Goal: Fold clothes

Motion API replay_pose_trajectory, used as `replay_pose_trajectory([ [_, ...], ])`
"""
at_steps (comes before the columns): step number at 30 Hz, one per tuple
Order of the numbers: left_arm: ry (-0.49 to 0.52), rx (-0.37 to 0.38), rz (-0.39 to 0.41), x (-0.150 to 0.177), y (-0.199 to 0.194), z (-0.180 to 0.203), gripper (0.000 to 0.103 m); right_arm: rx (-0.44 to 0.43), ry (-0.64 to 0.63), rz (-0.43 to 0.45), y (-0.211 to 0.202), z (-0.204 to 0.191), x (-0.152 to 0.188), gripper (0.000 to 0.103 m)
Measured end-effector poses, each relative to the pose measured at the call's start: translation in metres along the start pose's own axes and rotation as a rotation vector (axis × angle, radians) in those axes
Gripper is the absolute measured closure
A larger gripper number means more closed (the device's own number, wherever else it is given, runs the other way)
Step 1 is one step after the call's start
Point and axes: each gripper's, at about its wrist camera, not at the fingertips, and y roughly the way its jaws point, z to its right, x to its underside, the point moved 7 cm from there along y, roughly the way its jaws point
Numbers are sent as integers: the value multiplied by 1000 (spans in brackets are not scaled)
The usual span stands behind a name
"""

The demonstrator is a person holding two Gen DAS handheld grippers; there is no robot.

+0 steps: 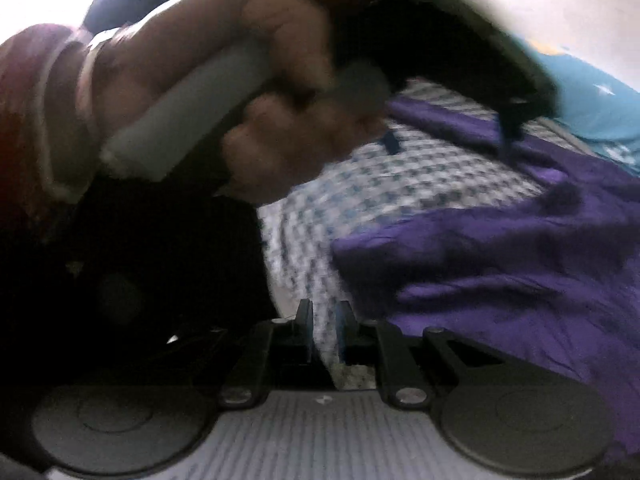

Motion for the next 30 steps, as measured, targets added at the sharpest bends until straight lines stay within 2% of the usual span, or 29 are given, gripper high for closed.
replay_pose_trajectory([
  [7, 63, -9, -5, 4, 13, 24, 0, 129, 128, 51, -25, 39, -1, 88],
  [10, 75, -9, -16, 3, 20, 33, 0, 178, 175, 72, -47, 58, -3, 82],
  [15, 83, -10, -42, -5, 33, 45, 0, 258, 280, 102, -78, 106, 2, 78],
  [22, 195, -25, -18, -26, 48, 72, 0, 401, 464, 111, -117, 188, 19, 77],
  [25, 220, -13, -34, -30, 57, 79, 0, 450, 520, 109, -130, 216, 28, 77],
  [30, 201, 4, -68, -36, 75, 79, 0, 499, 576, 94, -146, 250, 45, 76],
])
